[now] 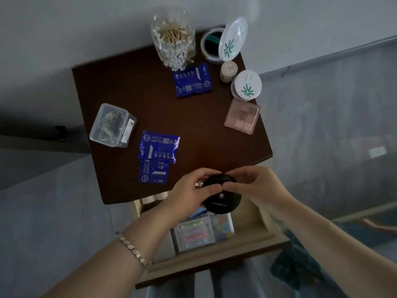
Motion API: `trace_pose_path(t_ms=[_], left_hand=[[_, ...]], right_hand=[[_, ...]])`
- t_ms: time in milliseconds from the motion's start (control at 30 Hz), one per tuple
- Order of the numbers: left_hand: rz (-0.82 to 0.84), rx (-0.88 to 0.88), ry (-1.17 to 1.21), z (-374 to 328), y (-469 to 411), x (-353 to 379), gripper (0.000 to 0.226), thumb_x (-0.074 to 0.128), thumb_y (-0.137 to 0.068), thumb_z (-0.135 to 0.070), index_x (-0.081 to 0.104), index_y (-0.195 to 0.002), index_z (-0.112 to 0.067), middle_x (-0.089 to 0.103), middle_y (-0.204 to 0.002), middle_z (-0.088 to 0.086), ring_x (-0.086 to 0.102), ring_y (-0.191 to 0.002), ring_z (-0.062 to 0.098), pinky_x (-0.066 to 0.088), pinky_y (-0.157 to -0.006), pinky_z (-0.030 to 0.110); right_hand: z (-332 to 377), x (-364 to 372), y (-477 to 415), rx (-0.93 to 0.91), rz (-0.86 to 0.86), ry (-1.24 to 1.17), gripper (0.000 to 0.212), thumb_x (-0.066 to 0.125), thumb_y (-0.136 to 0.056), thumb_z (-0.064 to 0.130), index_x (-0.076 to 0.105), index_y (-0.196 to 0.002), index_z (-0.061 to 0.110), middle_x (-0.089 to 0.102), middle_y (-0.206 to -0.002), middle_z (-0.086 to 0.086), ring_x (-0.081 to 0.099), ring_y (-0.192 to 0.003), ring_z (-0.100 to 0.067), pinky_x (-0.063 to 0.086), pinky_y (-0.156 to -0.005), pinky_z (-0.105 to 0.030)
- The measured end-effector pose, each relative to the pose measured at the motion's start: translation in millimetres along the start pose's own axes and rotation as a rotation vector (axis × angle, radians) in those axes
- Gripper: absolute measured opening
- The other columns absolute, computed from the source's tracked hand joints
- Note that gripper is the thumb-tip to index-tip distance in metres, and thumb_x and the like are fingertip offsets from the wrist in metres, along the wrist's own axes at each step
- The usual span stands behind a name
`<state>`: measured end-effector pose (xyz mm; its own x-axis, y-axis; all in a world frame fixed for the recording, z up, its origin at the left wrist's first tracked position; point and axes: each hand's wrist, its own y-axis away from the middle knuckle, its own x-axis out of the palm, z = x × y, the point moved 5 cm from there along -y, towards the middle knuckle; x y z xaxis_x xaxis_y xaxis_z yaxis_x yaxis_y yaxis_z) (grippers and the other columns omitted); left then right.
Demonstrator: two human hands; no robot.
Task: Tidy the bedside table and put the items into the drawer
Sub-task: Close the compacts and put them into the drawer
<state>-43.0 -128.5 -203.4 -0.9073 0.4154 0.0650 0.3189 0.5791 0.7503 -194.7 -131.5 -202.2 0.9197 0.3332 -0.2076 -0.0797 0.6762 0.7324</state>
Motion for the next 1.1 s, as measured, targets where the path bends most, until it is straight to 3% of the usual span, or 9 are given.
trace_pose_path(t_ms=[133, 267, 367, 533, 633, 733, 867, 967, 1100], left_hand=[[-0.169, -0.127, -0.249, 31.9, -9.7, -3.0, 0.032, 0.052, -0.093, -0.026, 0.049, -0.125, -0.024, 0.055, -0.099, -0.007, 0.057, -0.092, 0.011, 0.051, -0.086, 0.034], [-0.260, -0.221, -0.212, 55.1, -11.1, -10.1, 0.015, 0.048, -0.095, -0.019, 0.056, -0.107, -0.021, 0.063, -0.097, -0.004, 0.061, -0.097, 0.014, 0.048, -0.093, 0.039], [-0.279, -0.216, -0.193, 63.9, -9.5, -11.6, 0.016, 0.046, -0.094, -0.012, 0.058, -0.101, -0.020, 0.064, -0.092, -0.004, 0.062, -0.092, 0.012, 0.049, -0.088, 0.032], [-0.276, -0.213, -0.220, 66.8, -12.8, -14.0, 0.018, 0.045, -0.095, -0.011, 0.059, -0.102, -0.019, 0.064, -0.092, -0.004, 0.061, -0.090, 0.010, 0.048, -0.083, 0.027], [-0.272, -0.181, -0.234, 55.1, -17.0, -14.6, 0.017, 0.045, -0.095, -0.012, 0.059, -0.101, -0.021, 0.064, -0.093, -0.006, 0.061, -0.090, 0.008, 0.049, -0.082, 0.028], [-0.294, -0.120, -0.221, 35.8, -23.3, -20.2, 0.019, 0.045, -0.095, -0.010, 0.058, -0.100, -0.023, 0.065, -0.094, -0.005, 0.062, -0.089, 0.006, 0.051, -0.076, 0.023], [-0.381, -0.020, -0.199, -11.5, -38.7, -40.2, 0.022, 0.044, -0.095, -0.009, 0.059, -0.098, -0.024, 0.066, -0.091, -0.006, 0.064, -0.086, 0.010, 0.052, -0.074, 0.029], [-0.415, 0.052, -0.252, -53.3, -49.9, -57.0, 0.024, 0.041, -0.095, -0.009, 0.057, -0.095, -0.027, 0.065, -0.090, -0.008, 0.064, -0.086, 0.009, 0.053, -0.077, 0.030], [-0.460, 0.127, -0.251, -89.9, -57.8, -75.1, 0.022, 0.042, -0.095, -0.008, 0.058, -0.100, -0.023, 0.064, -0.090, -0.008, 0.062, -0.083, 0.002, 0.050, -0.070, 0.018]], right_hand=[[-58.5, 12.7, -13.4, 0.095, -0.016, 0.142, 0.026, 0.075, -0.074, 0.024, 0.065, -0.098, 0.022, 0.067, -0.095, 0.007, 0.062, -0.088, -0.008, 0.048, -0.075, -0.018], [-133.1, 32.2, -19.5, 0.291, 0.055, 0.322, 0.037, 0.070, -0.079, 0.025, 0.059, -0.114, 0.017, 0.062, -0.111, 0.001, 0.056, -0.100, -0.014, 0.044, -0.084, -0.024], [-166.4, 49.0, -21.5, 0.377, 0.057, 0.390, 0.038, 0.066, -0.083, 0.029, 0.058, -0.118, 0.018, 0.057, -0.117, -0.003, 0.056, -0.104, -0.017, 0.046, -0.088, -0.028], [-172.3, 67.9, -27.2, 0.347, 0.066, 0.426, 0.035, 0.059, -0.089, 0.026, 0.054, -0.122, 0.017, 0.058, -0.119, -0.002, 0.056, -0.105, -0.015, 0.047, -0.088, -0.027], [-146.4, 66.4, -24.4, 0.284, 0.113, 0.438, 0.030, 0.052, -0.093, 0.026, 0.052, -0.121, 0.016, 0.061, -0.114, -0.001, 0.058, -0.095, -0.011, 0.048, -0.079, -0.022], [-90.1, 50.8, -23.9, 0.076, 0.089, 0.445, 0.024, 0.048, -0.095, 0.025, 0.055, -0.117, 0.020, 0.062, -0.111, 0.005, 0.057, -0.091, -0.004, 0.047, -0.079, -0.017], [31.9, -8.2, -38.7, -0.251, -0.200, 0.369, 0.026, 0.050, -0.092, 0.013, 0.060, -0.114, 0.021, 0.053, -0.105, 0.013, 0.052, -0.096, -0.004, 0.041, -0.084, -0.017], [114.2, -59.8, -63.8, -0.449, -0.475, 0.423, 0.038, 0.055, -0.086, 0.008, 0.053, -0.123, 0.017, 0.049, -0.120, 0.000, 0.047, -0.105, -0.013, 0.036, -0.086, -0.021], [169.5, -96.6, -117.4, -0.361, -0.542, 0.506, 0.079, 0.069, -0.079, 0.024, 0.021, -0.143, 0.029, 0.021, -0.144, -0.012, 0.022, -0.133, -0.028, 0.028, -0.104, -0.035]])
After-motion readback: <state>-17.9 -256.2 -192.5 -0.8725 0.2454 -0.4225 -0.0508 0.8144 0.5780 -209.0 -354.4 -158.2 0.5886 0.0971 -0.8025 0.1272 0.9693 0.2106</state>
